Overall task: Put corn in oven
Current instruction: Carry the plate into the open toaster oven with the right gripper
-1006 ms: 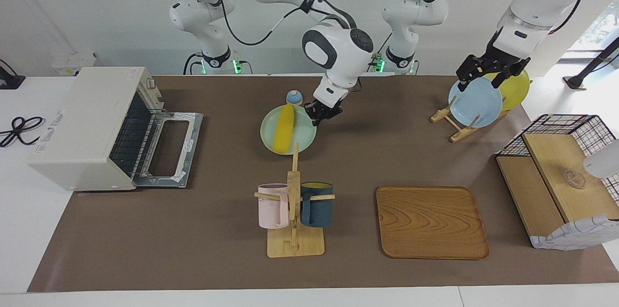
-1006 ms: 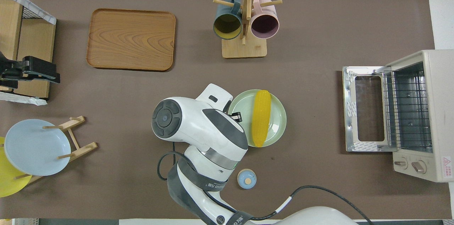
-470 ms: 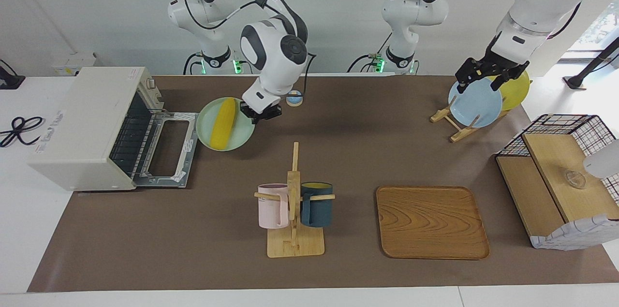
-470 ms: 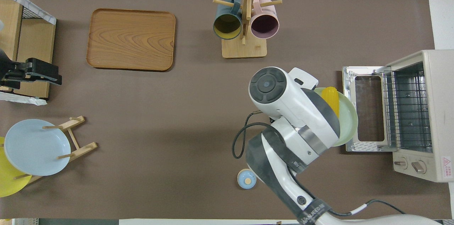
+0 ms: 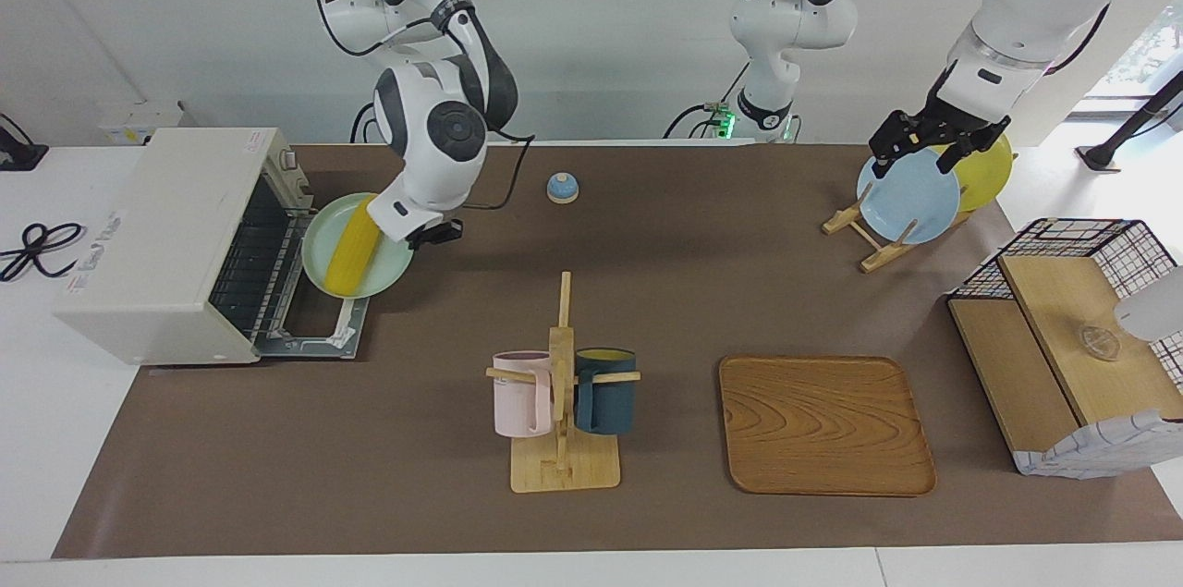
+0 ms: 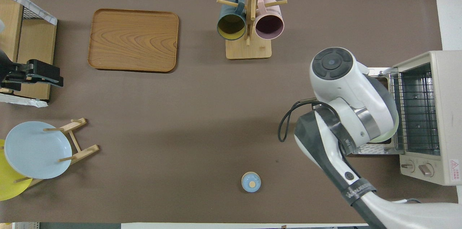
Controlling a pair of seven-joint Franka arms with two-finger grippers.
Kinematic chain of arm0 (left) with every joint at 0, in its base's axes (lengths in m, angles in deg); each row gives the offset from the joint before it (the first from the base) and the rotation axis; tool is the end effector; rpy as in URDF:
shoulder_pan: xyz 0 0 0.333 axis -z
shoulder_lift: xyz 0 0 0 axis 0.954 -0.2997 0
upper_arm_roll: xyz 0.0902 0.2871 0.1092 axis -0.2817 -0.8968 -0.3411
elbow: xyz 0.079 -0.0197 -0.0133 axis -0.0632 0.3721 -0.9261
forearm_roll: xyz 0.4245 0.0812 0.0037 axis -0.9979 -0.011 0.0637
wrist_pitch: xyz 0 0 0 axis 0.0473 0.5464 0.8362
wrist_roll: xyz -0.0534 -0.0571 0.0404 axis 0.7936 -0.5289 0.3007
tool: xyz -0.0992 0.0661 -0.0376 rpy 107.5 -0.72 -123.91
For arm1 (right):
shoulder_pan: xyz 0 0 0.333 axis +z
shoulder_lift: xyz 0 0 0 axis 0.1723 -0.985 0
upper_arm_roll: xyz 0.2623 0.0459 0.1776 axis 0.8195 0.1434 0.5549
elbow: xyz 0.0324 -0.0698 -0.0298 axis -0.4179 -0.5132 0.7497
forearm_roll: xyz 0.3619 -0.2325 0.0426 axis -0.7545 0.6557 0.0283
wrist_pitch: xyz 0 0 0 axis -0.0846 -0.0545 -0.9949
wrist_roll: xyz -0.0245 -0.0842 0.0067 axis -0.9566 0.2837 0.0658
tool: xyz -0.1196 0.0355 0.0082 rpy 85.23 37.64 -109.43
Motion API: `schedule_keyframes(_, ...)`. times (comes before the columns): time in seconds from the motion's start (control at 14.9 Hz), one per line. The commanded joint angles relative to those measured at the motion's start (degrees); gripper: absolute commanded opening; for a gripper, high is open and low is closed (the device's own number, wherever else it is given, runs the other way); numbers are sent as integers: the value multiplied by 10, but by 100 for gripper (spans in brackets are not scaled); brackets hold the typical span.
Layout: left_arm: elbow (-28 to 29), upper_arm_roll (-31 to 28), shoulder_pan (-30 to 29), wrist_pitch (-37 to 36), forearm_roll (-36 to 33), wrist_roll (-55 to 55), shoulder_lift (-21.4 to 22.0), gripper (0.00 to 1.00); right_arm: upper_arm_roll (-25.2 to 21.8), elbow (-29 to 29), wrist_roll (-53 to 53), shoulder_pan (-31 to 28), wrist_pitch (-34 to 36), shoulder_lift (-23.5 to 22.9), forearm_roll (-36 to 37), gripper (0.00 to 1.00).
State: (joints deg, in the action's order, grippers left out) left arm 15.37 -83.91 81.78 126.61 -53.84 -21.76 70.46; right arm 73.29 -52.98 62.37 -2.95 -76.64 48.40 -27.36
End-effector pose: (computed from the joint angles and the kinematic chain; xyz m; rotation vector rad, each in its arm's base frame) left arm 0.5828 -0.0578 0.6121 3.1252 0.0210 -0.0752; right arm 0.5666 0.1238 0.3544 2.7379 0.0689 -0.3036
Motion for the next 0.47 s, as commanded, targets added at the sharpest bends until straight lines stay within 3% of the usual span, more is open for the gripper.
schedule_keyframes(0.0,2,2,-7,-9,-2,-5,3,100,8,-15,-43,-38,-24,10,19,0)
schedule_keyframes(0.4,2,2,-7,-9,-2,-4,3,100,7,-34,-86,-61,-22,17,50,0)
